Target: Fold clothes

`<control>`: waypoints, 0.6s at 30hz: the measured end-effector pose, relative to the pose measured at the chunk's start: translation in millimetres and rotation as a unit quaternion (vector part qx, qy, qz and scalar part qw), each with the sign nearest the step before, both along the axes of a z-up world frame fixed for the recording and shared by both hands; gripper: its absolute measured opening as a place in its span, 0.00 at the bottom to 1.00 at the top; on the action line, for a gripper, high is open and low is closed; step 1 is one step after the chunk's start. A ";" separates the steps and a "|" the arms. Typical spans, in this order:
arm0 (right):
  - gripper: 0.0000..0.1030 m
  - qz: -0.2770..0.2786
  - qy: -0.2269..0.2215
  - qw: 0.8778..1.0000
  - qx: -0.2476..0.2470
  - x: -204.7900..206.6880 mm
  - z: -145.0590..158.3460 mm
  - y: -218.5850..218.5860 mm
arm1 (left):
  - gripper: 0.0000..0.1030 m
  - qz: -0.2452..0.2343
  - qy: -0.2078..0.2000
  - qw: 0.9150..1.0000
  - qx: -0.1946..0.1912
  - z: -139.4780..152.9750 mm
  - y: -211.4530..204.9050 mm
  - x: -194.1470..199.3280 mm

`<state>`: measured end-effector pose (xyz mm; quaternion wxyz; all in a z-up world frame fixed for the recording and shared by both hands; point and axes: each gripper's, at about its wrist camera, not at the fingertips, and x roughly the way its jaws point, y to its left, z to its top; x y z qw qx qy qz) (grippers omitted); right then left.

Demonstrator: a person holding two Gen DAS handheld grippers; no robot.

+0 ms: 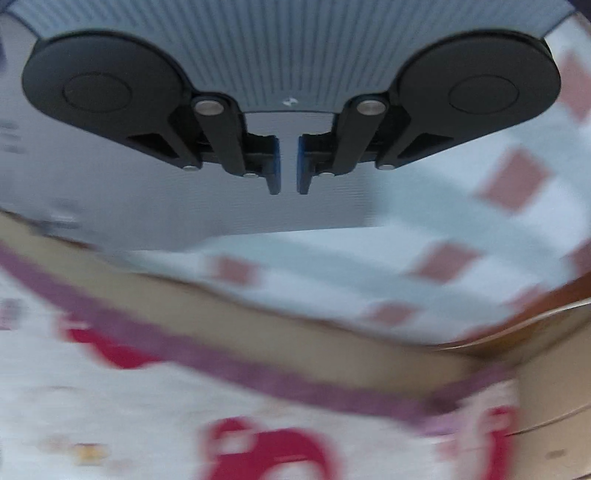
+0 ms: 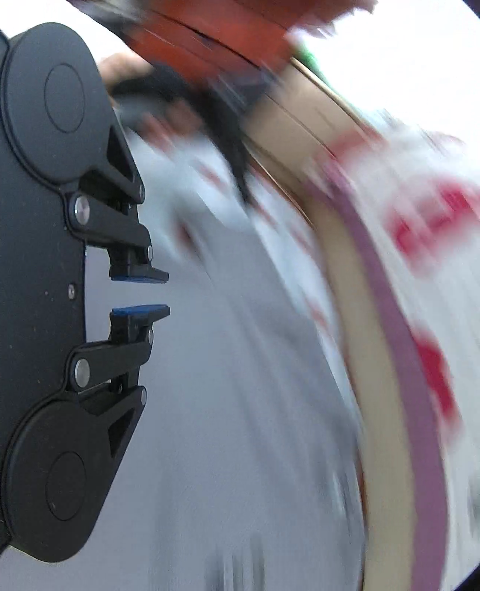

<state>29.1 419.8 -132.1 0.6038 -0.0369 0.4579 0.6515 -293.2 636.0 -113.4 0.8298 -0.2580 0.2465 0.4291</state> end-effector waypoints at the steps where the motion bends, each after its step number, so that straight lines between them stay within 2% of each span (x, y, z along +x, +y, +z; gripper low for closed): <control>1: 0.20 -0.054 -0.002 0.999 -0.007 31.3 -0.4 -13.8 | 0.14 -0.035 -0.009 0.999 -0.011 0.0 -9.4 15.5; 2: 0.25 -0.105 -0.003 0.994 -0.013 60.1 -1.6 -28.2 | 0.17 -0.067 -0.012 0.997 -0.020 -1.6 -16.7 30.5; 3: 0.35 -0.154 -0.003 0.988 -0.020 88.8 -3.8 -43.7 | 0.19 -0.088 -0.006 0.996 -0.024 -2.7 -20.7 45.8; 5: 0.45 -0.240 -0.007 0.970 -0.040 144.2 -9.6 -73.9 | 0.23 -0.127 0.011 0.991 -0.029 -4.5 -27.0 76.7; 7: 0.47 -0.304 -0.009 0.951 -0.059 188.0 -20.6 -94.5 | 0.26 -0.165 0.027 0.985 -0.034 -6.3 -33.3 107.6; 9: 0.52 -0.355 0.026 0.932 -0.069 223.8 -35.5 -113.8 | 0.28 -0.182 0.036 0.982 -0.031 -7.6 -32.0 130.2; 11: 0.52 -0.390 0.072 0.916 -0.064 245.1 -51.6 -125.8 | 0.31 -0.183 0.032 0.982 -0.027 -13.5 -31.4 140.4; 14: 0.53 -0.430 0.134 0.892 -0.049 267.4 -74.2 -137.4 | 0.31 -0.167 0.033 0.984 -0.043 -30.4 -30.1 149.7; 15: 0.53 -0.431 0.140 0.891 -0.043 269.4 -77.9 -135.7 | 0.31 -0.161 0.037 0.985 -0.049 -36.7 -30.8 151.8; 18: 0.54 -0.432 0.129 0.891 -0.049 270.1 -82.9 -119.3 | 0.31 -0.166 0.092 0.982 0.013 -41.1 -59.0 161.1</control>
